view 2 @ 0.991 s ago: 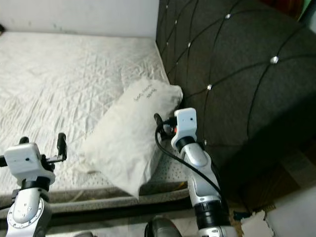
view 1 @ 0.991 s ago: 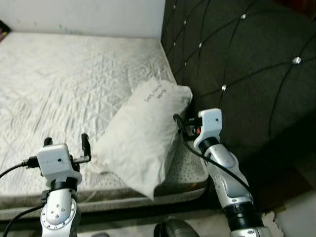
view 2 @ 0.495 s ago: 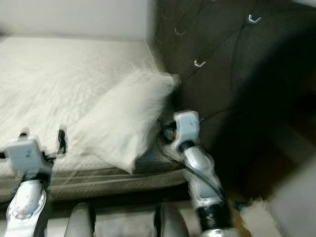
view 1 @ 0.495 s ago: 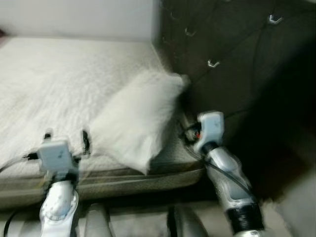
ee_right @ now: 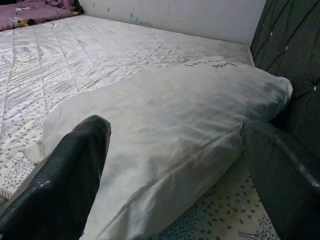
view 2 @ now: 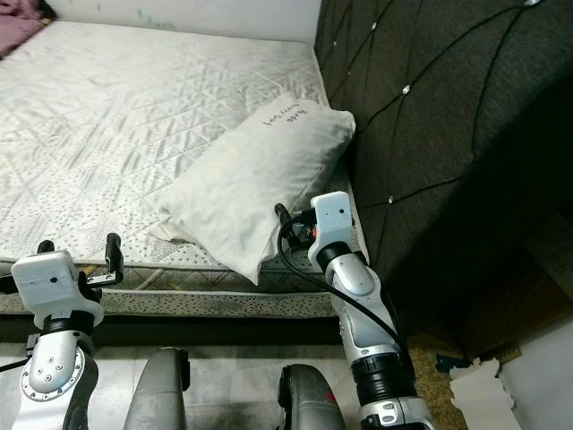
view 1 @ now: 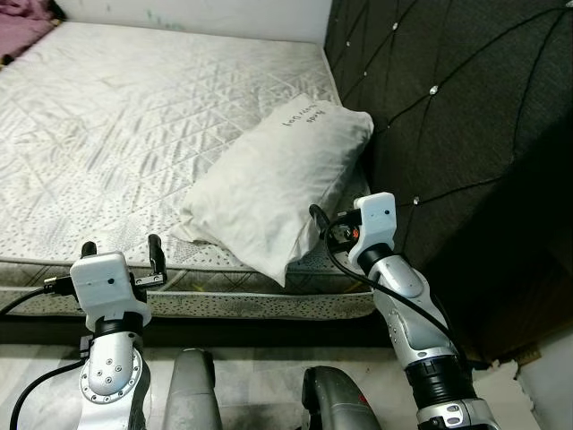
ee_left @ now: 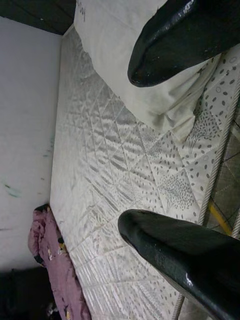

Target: Clean up the room

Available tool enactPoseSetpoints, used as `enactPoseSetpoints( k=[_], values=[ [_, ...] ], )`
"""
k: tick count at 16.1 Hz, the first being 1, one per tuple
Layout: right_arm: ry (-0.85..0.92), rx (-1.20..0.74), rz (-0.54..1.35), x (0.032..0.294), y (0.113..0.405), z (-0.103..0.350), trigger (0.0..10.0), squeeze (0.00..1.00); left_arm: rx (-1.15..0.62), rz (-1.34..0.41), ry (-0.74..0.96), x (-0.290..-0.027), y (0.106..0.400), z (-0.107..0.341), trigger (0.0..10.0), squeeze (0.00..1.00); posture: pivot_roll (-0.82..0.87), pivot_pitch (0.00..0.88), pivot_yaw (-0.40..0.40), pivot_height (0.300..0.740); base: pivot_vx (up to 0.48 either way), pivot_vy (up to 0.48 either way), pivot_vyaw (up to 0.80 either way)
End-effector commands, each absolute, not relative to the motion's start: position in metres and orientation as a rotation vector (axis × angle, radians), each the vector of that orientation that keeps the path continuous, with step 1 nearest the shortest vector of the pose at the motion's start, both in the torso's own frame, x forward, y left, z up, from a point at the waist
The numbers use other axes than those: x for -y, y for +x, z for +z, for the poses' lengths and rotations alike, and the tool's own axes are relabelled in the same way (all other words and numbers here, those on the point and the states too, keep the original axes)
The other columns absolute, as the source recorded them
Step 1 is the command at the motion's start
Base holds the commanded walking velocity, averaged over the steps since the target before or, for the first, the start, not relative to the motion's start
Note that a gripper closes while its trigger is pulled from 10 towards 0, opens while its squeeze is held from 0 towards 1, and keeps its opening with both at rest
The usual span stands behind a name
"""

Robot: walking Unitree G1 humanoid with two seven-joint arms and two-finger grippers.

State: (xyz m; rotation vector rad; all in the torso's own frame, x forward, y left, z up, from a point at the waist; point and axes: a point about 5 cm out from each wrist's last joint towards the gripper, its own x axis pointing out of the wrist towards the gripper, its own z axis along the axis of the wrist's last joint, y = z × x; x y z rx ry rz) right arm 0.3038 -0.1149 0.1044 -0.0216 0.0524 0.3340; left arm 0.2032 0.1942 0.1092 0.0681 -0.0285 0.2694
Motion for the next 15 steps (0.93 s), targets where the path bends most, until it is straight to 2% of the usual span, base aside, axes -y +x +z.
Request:
enactPoseSetpoints(
  k=[1,5,14,15],
  values=[
    [-0.036,-0.046,0.336,0.1156,0.3046,0.1054,10.0,0.00,0.037,0.256,0.066,-0.1929,0.2030,0.1102,10.0,0.00,-0.01,0.000,-0.085,0.644,0.307,0.000,0.00],
    [-0.041,-0.034,0.354,0.1127,0.3055,0.1067,10.0,0.00,0.042,0.244,0.063,-0.1921,0.2048,0.1113,10.0,0.00,-0.01,0.000,-0.085,0.644,0.337,0.000,0.00],
    [-0.051,-0.030,0.360,0.1108,0.3067,0.1059,10.0,0.00,0.056,0.215,0.055,-0.1897,0.2094,0.1126,10.0,0.00,-0.02,0.000,-0.078,0.644,0.480,0.000,0.00],
    [-0.053,-0.029,0.362,0.1108,0.3069,0.1058,10.0,0.00,0.054,0.227,0.033,-0.1884,0.2104,0.1120,10.0,0.00,-0.02,0.000,-0.078,0.644,0.000,0.000,0.00]
  ],
)
